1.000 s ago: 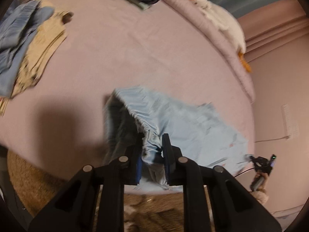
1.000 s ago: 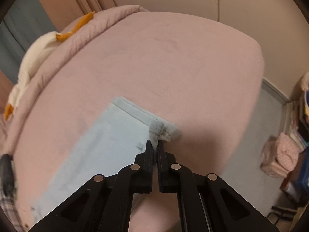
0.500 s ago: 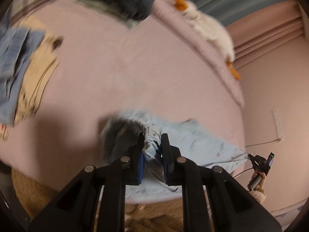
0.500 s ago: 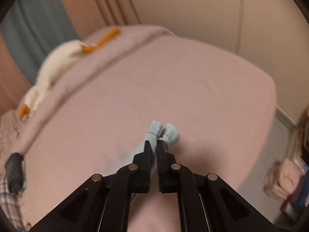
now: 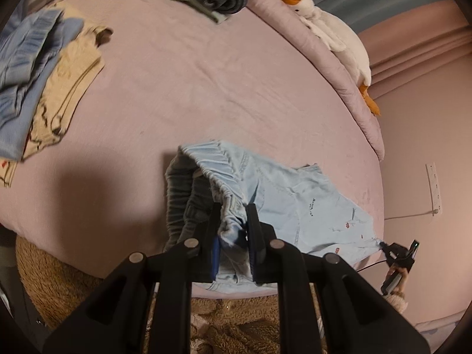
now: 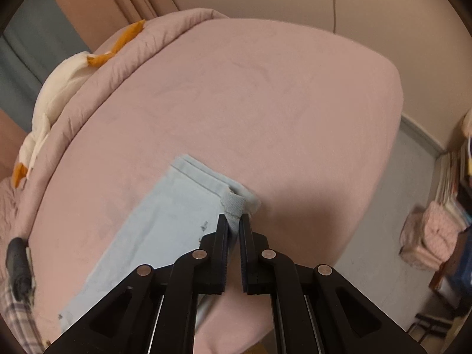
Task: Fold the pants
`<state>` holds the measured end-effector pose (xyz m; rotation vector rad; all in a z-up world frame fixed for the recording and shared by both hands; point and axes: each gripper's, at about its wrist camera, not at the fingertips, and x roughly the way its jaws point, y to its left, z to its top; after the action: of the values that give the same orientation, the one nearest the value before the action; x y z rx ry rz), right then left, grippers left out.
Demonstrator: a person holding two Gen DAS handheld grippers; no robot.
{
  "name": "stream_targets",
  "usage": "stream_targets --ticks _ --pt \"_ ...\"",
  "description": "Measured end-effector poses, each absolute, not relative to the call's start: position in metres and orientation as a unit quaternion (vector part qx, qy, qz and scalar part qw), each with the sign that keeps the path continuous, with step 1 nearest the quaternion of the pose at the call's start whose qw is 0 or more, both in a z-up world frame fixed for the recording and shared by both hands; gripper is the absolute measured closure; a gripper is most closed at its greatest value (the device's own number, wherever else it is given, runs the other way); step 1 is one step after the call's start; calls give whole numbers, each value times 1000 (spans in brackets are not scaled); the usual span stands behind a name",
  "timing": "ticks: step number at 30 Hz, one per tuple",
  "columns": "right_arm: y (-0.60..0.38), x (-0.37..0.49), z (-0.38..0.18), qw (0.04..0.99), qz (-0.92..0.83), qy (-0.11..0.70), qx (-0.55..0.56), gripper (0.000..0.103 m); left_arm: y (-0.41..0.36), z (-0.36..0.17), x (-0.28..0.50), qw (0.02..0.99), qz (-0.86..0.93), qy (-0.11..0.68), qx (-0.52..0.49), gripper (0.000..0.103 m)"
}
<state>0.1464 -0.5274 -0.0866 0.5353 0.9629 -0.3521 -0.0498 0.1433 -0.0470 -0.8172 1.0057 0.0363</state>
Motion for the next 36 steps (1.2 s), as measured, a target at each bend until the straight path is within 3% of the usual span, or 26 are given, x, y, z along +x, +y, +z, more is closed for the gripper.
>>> stream_targets --ticks 5,12,15,18,24,28,36 --pt "-514 155 -77 855 -160 445 212 98 144 -46 -49 798 13 468 -379 89" --pt "-506 210 -69 861 -97 434 247 98 160 -26 -25 803 -1 437 -405 89" --pt "-493 208 -21 902 -53 355 241 98 160 2 -32 827 -18 397 -398 89" --pt "-502 185 1 921 -60 300 242 98 156 -4 -49 826 -21 403 -393 89" --pt "-542 164 -108 855 -133 429 259 98 145 -92 -80 753 29 514 -410 88" --pt "-554 154 -159 826 -153 467 277 98 137 -93 -86 766 37 514 -384 87" --pt "-549 142 -137 837 -161 446 273 98 138 -82 -92 760 36 510 -401 87"
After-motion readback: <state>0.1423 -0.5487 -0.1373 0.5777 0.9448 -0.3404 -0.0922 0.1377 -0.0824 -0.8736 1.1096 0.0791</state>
